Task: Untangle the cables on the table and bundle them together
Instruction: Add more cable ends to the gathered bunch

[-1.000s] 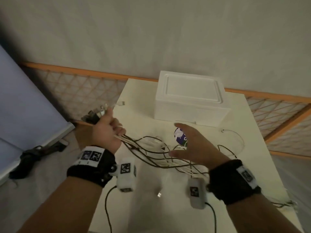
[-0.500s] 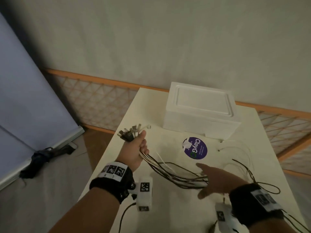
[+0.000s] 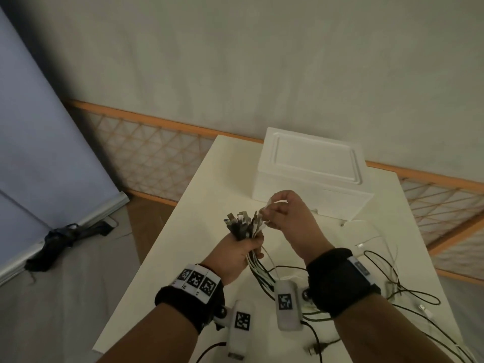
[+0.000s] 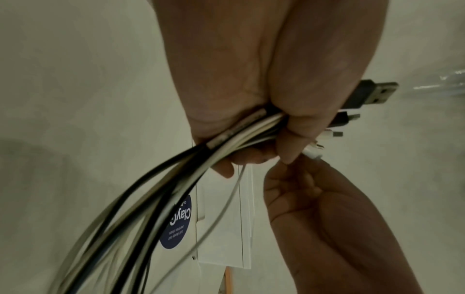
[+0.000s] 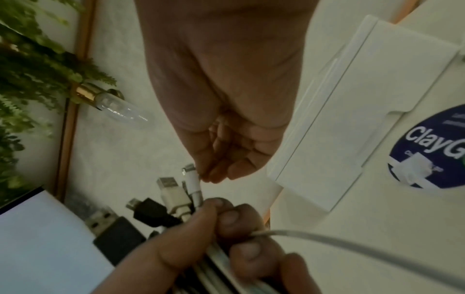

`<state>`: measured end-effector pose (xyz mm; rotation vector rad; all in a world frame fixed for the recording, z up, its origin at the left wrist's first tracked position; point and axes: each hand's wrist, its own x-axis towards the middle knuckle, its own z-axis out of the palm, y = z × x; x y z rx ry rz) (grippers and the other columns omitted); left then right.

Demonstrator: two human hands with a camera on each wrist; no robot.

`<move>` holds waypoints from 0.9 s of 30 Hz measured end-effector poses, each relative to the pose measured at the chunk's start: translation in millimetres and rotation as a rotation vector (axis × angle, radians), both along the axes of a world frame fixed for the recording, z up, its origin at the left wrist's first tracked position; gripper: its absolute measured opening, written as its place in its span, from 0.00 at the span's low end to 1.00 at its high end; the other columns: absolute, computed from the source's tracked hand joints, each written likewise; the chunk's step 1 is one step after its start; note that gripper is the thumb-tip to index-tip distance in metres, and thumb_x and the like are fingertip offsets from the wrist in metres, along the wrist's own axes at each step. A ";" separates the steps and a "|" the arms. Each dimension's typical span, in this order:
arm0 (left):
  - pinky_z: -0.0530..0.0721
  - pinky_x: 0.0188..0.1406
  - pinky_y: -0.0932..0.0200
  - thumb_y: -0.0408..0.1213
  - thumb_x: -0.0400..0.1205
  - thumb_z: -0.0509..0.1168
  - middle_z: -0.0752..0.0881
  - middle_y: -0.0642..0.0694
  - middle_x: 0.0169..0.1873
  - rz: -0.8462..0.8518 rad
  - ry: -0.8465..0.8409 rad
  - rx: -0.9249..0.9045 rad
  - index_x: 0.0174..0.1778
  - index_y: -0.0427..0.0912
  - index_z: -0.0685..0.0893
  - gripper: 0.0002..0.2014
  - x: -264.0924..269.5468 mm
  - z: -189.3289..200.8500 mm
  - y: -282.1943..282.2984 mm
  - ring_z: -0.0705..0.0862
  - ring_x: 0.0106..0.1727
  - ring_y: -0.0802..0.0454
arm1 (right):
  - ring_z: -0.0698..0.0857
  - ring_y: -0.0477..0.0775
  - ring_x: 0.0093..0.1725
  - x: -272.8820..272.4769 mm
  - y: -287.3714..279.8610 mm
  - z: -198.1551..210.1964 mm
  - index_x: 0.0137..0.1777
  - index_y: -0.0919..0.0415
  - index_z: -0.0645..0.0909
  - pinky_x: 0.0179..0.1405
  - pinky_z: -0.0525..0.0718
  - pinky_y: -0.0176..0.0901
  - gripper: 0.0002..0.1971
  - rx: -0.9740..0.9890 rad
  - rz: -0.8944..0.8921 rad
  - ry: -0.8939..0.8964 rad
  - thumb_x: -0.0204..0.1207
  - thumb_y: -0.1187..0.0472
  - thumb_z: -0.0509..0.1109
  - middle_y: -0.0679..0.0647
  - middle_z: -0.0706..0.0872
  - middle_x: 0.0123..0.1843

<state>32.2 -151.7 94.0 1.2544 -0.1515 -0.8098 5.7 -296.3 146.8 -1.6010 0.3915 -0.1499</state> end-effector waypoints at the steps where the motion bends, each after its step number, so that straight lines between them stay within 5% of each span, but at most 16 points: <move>1: 0.80 0.41 0.57 0.26 0.82 0.63 0.77 0.45 0.35 0.000 0.013 -0.022 0.43 0.39 0.80 0.05 0.0 0.6 0.9 0.76 0.33 0.54 | 0.88 0.51 0.44 0.8 1.7 1.5 0.54 0.56 0.74 0.48 0.84 0.46 0.15 -0.030 0.008 -0.025 0.74 0.72 0.73 0.57 0.89 0.39; 5: 0.79 0.42 0.56 0.31 0.82 0.64 0.82 0.46 0.34 -0.006 -0.022 -0.068 0.42 0.39 0.83 0.04 -2.9 0.8 3.6 0.78 0.36 0.52 | 0.89 0.42 0.48 3.9 3.6 9.8 0.68 0.44 0.64 0.50 0.78 0.28 0.30 -0.191 0.128 -0.021 0.74 0.68 0.74 0.54 0.92 0.43; 12: 0.77 0.36 0.66 0.33 0.86 0.59 0.79 0.45 0.31 -0.007 -0.121 0.020 0.38 0.39 0.82 0.12 -4.0 5.0 5.0 0.77 0.35 0.52 | 0.89 0.51 0.40 9.0 6.5 30.3 0.53 0.64 0.85 0.46 0.86 0.43 0.09 -0.084 0.119 -0.131 0.74 0.71 0.72 0.59 0.90 0.43; 15: 0.78 0.44 0.60 0.33 0.86 0.61 0.85 0.49 0.32 -0.006 -0.190 0.084 0.40 0.39 0.84 0.10 -2.8 5.9 6.3 0.81 0.37 0.57 | 0.89 0.48 0.43 11.8 10.0 32.5 0.51 0.57 0.88 0.50 0.86 0.39 0.07 -0.337 0.220 -0.119 0.74 0.65 0.75 0.50 0.91 0.42; 18: 0.85 0.53 0.50 0.29 0.84 0.62 0.85 0.42 0.35 0.030 -0.166 -0.012 0.46 0.34 0.83 0.05 -0.2 8.8 6.2 0.86 0.43 0.46 | 0.88 0.44 0.43 9.9 20.6 28.2 0.52 0.50 0.89 0.48 0.85 0.36 0.08 -0.644 0.362 -0.042 0.76 0.60 0.72 0.44 0.89 0.46; 21: 0.86 0.51 0.51 0.27 0.84 0.62 0.84 0.35 0.39 0.031 -0.179 -0.050 0.53 0.29 0.82 0.06 2.7 13.1 7.9 0.87 0.44 0.40 | 0.86 0.71 0.33 4.6 29.6 27.5 0.45 0.53 0.88 0.30 0.85 0.59 0.06 -0.402 0.308 -0.033 0.77 0.64 0.71 0.56 0.90 0.42; 25: 0.86 0.55 0.46 0.25 0.84 0.62 0.84 0.44 0.33 -0.002 -0.201 -0.064 0.44 0.35 0.82 0.06 3.2 19.2 8.6 0.86 0.39 0.44 | 0.88 0.61 0.36 4.8 24.8 32.0 0.43 0.59 0.88 0.39 0.86 0.55 0.04 -0.272 0.194 -0.100 0.74 0.68 0.73 0.53 0.90 0.39; 27: 0.86 0.51 0.48 0.27 0.84 0.62 0.81 0.45 0.29 0.004 -0.212 -0.075 0.43 0.34 0.80 0.05 2.2 21.2 7.7 0.84 0.35 0.48 | 0.87 0.60 0.28 3.8 25.8 35.1 0.45 0.57 0.88 0.28 0.86 0.52 0.04 -0.252 0.264 -0.072 0.75 0.66 0.73 0.46 0.90 0.36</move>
